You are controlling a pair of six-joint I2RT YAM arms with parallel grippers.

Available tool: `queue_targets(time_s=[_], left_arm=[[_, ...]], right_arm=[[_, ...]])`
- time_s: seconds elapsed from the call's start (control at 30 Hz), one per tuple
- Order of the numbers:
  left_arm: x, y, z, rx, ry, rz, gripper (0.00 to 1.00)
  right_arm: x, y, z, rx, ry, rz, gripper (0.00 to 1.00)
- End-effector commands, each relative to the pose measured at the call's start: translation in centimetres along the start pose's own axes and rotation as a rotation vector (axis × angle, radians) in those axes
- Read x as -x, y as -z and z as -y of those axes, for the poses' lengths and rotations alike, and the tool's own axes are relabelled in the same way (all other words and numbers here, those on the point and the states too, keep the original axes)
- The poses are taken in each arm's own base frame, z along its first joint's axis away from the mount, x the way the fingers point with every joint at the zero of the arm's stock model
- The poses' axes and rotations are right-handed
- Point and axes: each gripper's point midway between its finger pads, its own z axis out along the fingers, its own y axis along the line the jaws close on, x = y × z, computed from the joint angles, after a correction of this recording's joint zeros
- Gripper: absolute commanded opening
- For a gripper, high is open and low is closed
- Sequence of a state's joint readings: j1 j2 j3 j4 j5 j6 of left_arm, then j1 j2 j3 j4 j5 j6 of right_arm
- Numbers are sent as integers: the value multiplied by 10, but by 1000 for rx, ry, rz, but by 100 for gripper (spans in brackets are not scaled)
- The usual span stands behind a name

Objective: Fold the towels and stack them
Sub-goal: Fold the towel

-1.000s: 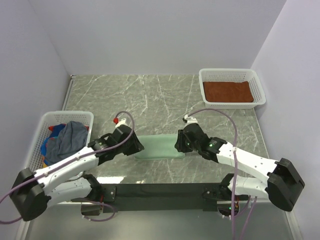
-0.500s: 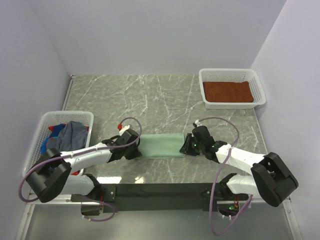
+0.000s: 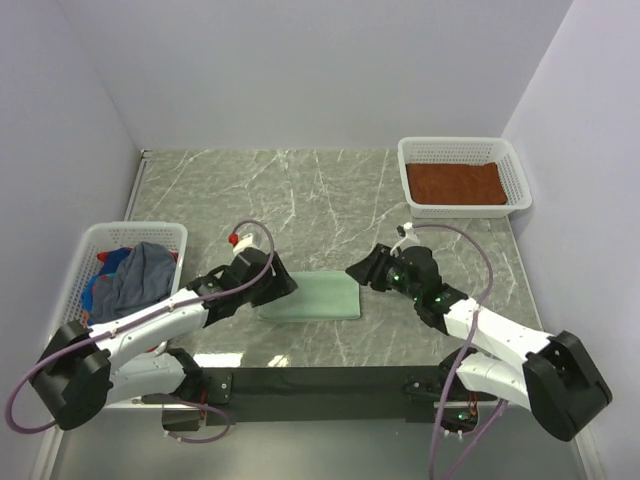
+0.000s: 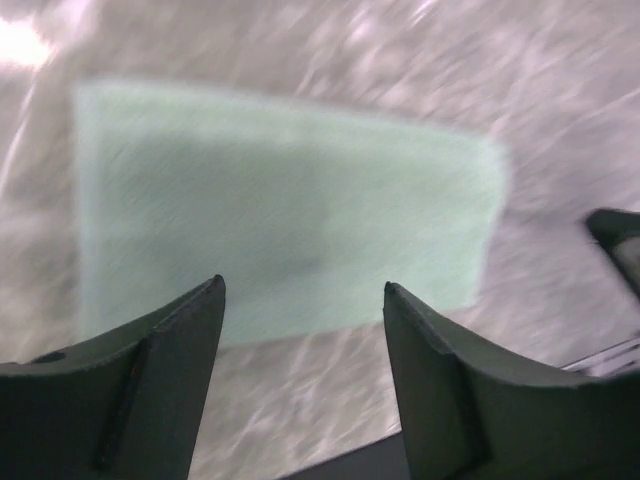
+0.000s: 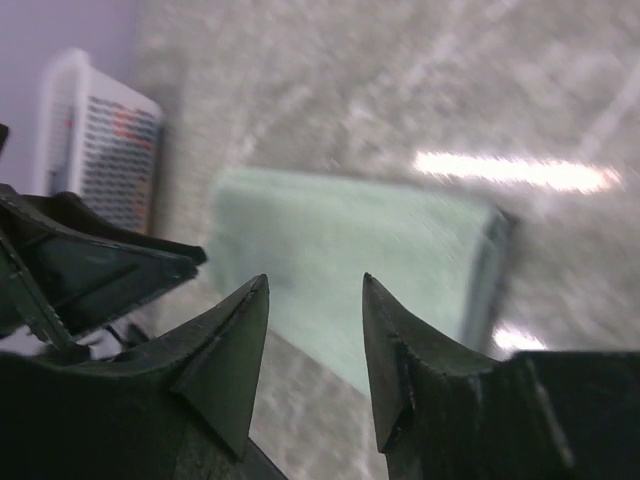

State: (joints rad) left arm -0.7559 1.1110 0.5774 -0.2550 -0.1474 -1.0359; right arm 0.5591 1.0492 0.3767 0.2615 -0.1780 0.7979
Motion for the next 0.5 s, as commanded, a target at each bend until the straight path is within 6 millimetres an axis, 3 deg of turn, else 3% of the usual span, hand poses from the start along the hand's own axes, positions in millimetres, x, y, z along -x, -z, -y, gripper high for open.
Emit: queue_targets(time_s=[0.0, 0.07, 0.1, 0.17, 0.27, 0.37, 0.43, 0.47], left_arm=[[44, -4, 43, -124, 36, 163, 65], [48, -12, 39, -127, 59, 185, 61], [60, -18, 47, -176, 90, 228, 57], [60, -31, 34, -173, 109, 231, 54], [62, -44, 24, -178, 111, 244, 50], [54, -65, -4, -132, 140, 218, 48], [41, -70, -27, -105, 174, 205, 45], [43, -71, -31, -117, 198, 228, 45]], right_arm=[[34, -11, -51, 199, -32, 126, 50], [32, -26, -62, 233, -35, 121, 51], [30, -31, -65, 243, -36, 117, 51], [22, -46, -63, 255, -46, 109, 51], [15, -64, -40, 201, -86, 131, 51], [1, -77, -8, 121, -98, 126, 51], [-7, -84, 13, 66, -111, 122, 51], [-13, -83, 25, 38, -122, 117, 51]])
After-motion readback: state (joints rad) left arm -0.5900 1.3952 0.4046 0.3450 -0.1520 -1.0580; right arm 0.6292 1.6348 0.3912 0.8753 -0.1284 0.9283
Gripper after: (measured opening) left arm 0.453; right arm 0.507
